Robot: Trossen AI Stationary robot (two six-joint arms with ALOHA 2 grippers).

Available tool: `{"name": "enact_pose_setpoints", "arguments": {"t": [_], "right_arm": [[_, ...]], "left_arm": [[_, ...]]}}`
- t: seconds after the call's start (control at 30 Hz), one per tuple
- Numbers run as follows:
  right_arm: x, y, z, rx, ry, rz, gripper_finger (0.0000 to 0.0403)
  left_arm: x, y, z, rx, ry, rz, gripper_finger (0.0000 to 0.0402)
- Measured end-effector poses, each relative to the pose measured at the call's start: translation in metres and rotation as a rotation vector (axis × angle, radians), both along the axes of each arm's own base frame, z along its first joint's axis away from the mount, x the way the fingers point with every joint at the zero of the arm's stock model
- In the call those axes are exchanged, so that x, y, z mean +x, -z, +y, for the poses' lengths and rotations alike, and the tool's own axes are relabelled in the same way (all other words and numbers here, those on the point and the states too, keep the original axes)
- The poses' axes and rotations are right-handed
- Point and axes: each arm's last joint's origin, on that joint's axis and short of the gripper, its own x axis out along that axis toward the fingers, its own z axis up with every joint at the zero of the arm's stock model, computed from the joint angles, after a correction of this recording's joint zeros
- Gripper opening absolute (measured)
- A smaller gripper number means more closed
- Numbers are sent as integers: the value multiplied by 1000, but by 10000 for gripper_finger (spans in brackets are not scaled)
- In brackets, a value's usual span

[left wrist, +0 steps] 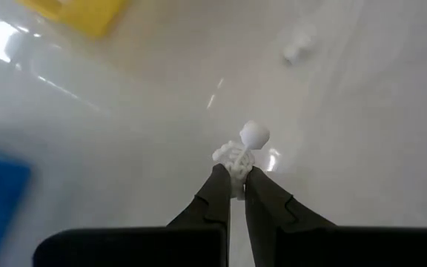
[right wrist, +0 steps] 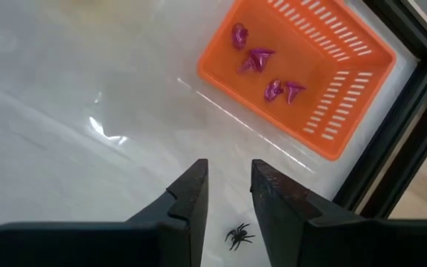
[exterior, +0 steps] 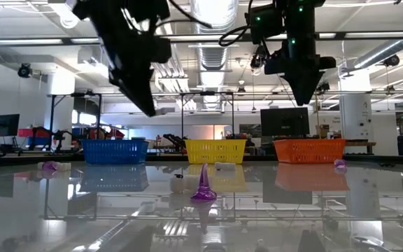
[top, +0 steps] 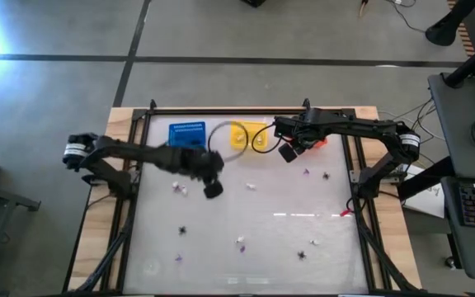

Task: Sort Halloween decoration
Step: Put the white skeleton toy into the yellow bin

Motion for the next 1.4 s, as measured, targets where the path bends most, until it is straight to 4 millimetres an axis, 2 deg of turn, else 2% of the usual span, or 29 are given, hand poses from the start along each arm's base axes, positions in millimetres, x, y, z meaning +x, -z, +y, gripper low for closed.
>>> {"name": "enact_pose_setpoints", "arguments": {"t": [0.23,0.47,0.73,1.0,1.17,1.4], "right_arm": [[0,0,0,-2,-6,-3,89],[1,0,0,-3,-19,-5,88],[6,0,-2,-22,-24,-57,85],[9,-1,-3,-31,-75,-70,84],[8,-1,-3,-29,-114,-57,82],[8,-1,-3,-26,-118,-46,82]], "left_arm": [[-3,-5,75,-7,-44,-96,0],[-11,-6,124,3,-39,-183,0],[-2,2,148,-46,-4,-287,0],[34,4,174,-23,18,-283,0],[50,-1,186,-1,81,-228,5],[52,20,196,-60,71,-120,46]]}}
